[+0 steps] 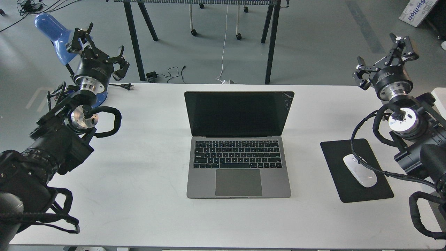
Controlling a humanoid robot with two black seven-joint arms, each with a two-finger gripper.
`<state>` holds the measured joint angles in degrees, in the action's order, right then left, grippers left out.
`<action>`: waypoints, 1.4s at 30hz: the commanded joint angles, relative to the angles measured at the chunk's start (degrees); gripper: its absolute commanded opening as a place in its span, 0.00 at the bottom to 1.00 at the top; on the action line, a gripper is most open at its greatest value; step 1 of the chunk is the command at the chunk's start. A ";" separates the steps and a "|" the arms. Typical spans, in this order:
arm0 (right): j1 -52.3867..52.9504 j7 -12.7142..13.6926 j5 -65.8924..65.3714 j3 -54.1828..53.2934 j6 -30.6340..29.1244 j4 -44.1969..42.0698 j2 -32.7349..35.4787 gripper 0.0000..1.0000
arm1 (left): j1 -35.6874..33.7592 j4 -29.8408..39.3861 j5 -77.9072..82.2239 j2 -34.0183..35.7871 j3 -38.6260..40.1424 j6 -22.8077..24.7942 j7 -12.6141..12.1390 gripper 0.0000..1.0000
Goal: Close notebook with right arm
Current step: 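Raise the right gripper and move it toward the laptop's screen top, then push the right gripper against the back of the laptop screen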
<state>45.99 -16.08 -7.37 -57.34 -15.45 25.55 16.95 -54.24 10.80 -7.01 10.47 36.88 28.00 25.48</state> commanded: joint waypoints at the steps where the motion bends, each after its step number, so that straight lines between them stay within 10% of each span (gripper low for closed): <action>1: -0.03 -0.09 -0.01 0.13 -0.02 0.63 -0.08 1.00 | 0.01 0.01 0.07 -0.01 -0.05 0.00 0.01 1.00; 25: 10.87 -0.35 -0.63 21.83 3.06 -3.31 -15.72 1.00 | 0.01 0.01 0.07 -0.01 -0.05 0.00 0.01 1.00; 42: 6.92 0.26 -0.45 26.49 2.44 3.70 -12.92 1.00 | 0.10 0.01 0.16 -0.01 -0.14 0.00 -0.08 1.00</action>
<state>54.25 -15.94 -7.85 -31.06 -13.05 26.11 2.03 -54.15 10.81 -6.93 10.47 36.78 28.00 25.40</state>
